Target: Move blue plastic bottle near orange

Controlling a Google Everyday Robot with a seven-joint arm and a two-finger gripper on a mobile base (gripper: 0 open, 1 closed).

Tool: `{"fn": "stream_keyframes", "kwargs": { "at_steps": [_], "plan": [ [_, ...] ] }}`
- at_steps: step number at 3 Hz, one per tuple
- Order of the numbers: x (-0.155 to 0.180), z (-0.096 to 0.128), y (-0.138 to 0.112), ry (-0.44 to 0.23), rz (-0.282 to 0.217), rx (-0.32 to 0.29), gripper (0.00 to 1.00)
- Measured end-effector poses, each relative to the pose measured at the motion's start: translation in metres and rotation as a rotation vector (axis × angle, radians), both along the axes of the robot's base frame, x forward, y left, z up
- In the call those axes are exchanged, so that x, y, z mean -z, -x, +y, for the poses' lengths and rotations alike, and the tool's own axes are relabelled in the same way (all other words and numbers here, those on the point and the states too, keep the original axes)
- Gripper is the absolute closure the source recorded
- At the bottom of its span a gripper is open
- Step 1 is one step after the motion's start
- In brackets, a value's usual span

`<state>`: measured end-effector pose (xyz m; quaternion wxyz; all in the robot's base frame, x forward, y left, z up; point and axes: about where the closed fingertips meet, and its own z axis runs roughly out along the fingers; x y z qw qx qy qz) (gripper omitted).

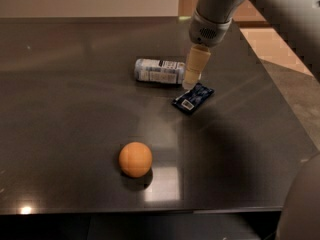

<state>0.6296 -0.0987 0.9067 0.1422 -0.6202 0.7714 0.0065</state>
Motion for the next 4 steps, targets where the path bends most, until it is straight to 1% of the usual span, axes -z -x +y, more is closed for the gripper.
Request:
{"fn": "stream_keyframes", "kwargs": {
  "at_steps": [1,2,3,4],
  "plan": [
    [0.018,0.020,-0.018,-0.035,0.028,0.004,0.00],
    [0.035,0.032,-0.031,-0.061,0.055,0.007,0.00],
    [0.048,0.043,-0.042,-0.073,0.071,0.001,0.00],
    [0.055,0.050,-0.048,-0.082,0.075,-0.008,0.18]
  ]
}}
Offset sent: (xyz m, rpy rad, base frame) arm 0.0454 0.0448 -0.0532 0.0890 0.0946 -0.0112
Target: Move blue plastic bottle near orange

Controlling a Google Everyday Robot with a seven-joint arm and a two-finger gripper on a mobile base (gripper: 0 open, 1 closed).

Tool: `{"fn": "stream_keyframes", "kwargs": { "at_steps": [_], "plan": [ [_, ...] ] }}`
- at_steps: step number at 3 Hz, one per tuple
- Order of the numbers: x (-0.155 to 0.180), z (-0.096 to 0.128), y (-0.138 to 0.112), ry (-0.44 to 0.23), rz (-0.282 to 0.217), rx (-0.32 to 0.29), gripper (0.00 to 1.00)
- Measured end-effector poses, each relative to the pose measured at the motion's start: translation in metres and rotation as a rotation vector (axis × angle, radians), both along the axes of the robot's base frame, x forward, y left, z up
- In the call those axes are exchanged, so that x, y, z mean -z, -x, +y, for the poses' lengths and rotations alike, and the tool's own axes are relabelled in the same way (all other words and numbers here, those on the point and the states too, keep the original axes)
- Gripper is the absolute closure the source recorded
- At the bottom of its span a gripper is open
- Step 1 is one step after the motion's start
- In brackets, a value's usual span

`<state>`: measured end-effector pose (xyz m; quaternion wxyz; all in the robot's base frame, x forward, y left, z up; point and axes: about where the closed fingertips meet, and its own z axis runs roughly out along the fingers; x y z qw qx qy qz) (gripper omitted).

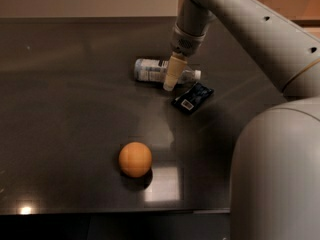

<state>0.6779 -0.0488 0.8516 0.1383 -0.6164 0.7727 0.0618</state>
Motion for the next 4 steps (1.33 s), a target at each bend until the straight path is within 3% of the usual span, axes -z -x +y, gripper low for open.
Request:
{"fn": "stream_keyframes", "kwargs": {
  "at_steps": [2,3,4],
  "plan": [
    [-0.006,0.009,0.004,-0.013,-0.009,-0.032,0.64],
    [-0.020,0.015,0.021,-0.019,-0.026,-0.067,0.88],
    [-0.037,0.024,0.055,-0.021,-0.041,-0.131,1.00]
  ]
}}
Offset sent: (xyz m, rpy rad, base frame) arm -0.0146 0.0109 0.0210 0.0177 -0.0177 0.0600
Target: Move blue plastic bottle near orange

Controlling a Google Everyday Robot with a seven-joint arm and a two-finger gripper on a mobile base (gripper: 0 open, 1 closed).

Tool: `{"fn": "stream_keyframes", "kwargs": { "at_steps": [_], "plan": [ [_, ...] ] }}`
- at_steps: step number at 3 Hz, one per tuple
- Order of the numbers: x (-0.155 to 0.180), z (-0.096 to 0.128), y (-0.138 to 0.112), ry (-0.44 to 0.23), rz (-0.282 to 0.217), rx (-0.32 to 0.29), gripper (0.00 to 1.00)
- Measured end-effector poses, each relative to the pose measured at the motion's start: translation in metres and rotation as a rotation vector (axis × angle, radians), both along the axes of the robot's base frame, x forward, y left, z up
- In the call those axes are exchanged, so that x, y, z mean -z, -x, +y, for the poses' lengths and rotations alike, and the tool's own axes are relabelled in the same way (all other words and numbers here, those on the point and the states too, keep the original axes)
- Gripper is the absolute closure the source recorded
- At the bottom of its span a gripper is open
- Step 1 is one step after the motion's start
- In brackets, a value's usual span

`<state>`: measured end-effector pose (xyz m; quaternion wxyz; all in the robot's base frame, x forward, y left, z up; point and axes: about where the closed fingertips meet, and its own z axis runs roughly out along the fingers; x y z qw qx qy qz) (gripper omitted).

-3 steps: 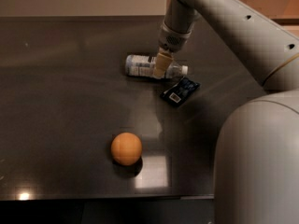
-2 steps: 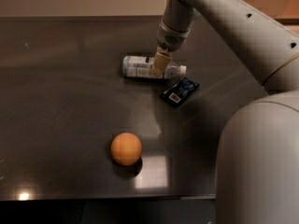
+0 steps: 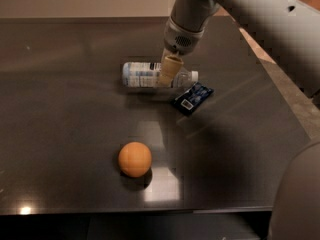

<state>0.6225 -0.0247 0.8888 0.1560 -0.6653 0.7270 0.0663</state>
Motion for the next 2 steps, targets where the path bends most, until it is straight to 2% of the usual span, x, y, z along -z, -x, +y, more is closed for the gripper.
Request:
{"fn": "stream_keyframes", "kwargs": {
  "at_steps": [1,2],
  "plan": [
    [-0.008,0.010,0.046,0.011,0.006,-0.091,1.00],
    [0.000,0.013,0.086,0.032,0.039,-0.162,1.00]
  ]
}}
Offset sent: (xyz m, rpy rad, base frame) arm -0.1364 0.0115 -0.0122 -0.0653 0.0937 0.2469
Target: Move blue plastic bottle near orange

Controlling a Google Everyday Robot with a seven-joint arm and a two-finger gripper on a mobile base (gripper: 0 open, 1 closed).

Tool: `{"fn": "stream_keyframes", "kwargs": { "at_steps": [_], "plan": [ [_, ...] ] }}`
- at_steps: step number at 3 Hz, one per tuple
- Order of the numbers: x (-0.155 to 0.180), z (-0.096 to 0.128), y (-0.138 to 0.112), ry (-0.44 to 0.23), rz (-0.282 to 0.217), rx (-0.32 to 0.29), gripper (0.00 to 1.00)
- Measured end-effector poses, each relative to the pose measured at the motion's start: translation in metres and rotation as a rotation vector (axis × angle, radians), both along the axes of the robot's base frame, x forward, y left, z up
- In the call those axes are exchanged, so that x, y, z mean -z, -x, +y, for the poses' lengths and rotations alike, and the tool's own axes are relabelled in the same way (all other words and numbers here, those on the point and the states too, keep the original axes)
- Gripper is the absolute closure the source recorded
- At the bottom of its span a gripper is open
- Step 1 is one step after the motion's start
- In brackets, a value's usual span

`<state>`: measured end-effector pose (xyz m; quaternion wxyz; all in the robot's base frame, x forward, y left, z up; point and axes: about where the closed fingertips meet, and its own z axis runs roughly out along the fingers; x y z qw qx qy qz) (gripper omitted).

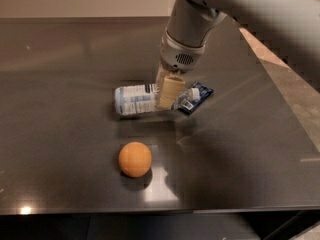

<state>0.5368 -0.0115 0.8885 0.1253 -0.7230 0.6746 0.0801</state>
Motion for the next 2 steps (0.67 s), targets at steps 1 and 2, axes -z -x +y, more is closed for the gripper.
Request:
{"fn": "stream_keyframes", "kwargs": {
  "at_steps": [1,2],
  "plan": [
    [0.012,-0.001,0.029,0.017,0.038,-0.038,1.00],
    [0.019,-0.001,0.045,0.027,0.062,-0.066,1.00]
  ]
}}
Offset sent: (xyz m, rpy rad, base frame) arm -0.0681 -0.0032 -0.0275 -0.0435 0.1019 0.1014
